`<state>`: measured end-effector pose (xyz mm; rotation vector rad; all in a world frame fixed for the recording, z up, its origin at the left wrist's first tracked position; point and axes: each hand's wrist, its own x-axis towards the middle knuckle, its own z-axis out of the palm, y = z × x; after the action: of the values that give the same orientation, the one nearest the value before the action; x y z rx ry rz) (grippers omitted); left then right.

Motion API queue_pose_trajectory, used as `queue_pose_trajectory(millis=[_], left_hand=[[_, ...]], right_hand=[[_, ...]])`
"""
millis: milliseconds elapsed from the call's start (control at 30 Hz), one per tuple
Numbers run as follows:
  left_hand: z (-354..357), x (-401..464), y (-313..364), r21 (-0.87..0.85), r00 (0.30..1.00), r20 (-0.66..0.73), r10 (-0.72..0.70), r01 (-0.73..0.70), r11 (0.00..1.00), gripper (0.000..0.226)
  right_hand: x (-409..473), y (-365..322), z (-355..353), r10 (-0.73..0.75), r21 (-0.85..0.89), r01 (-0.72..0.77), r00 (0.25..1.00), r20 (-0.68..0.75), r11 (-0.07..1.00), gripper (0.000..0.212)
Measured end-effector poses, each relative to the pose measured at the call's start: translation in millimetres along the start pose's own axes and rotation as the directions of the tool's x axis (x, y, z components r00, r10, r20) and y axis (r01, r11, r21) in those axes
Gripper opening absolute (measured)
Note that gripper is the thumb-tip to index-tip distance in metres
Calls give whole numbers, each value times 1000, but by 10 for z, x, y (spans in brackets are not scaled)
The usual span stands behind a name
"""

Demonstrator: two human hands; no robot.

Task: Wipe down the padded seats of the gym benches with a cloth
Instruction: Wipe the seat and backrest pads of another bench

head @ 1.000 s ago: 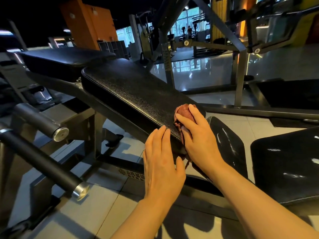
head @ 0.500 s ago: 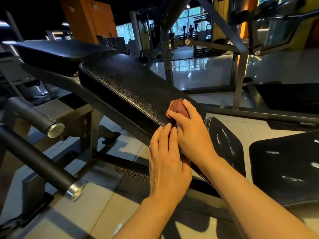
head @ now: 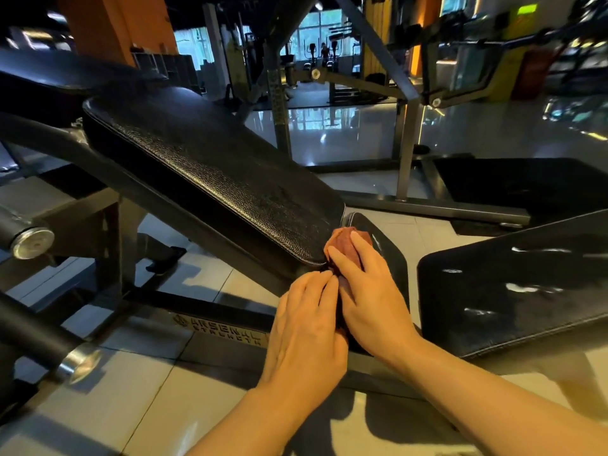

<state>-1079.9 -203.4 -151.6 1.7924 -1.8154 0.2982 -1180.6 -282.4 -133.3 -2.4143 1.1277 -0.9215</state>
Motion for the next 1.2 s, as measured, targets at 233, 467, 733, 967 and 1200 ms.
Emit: queue_pose_trajectory(millis=[233, 467, 733, 967, 1200], left_hand=[[38, 8, 23, -20, 997, 71, 12, -11, 1000, 76], [100, 50, 81, -34, 996, 82, 34, -31, 999, 80], [113, 89, 146, 35, 991, 130, 27, -32, 999, 77], [118, 112, 141, 36, 991, 131, 28, -33, 999, 75], [121, 175, 184, 59, 992, 121, 31, -38, 998, 70]], right_hand=[[164, 225, 100, 200, 198, -178, 975, -99, 964, 42], [-43, 235, 18, 61, 57, -59, 997, -40, 997, 46], [205, 512, -103, 259, 28, -259, 966, 3, 966, 46], [250, 499, -156, 25, 33, -28, 997, 74, 999, 57], [280, 520, -215, 204, 75, -206, 979, 27, 976, 53]])
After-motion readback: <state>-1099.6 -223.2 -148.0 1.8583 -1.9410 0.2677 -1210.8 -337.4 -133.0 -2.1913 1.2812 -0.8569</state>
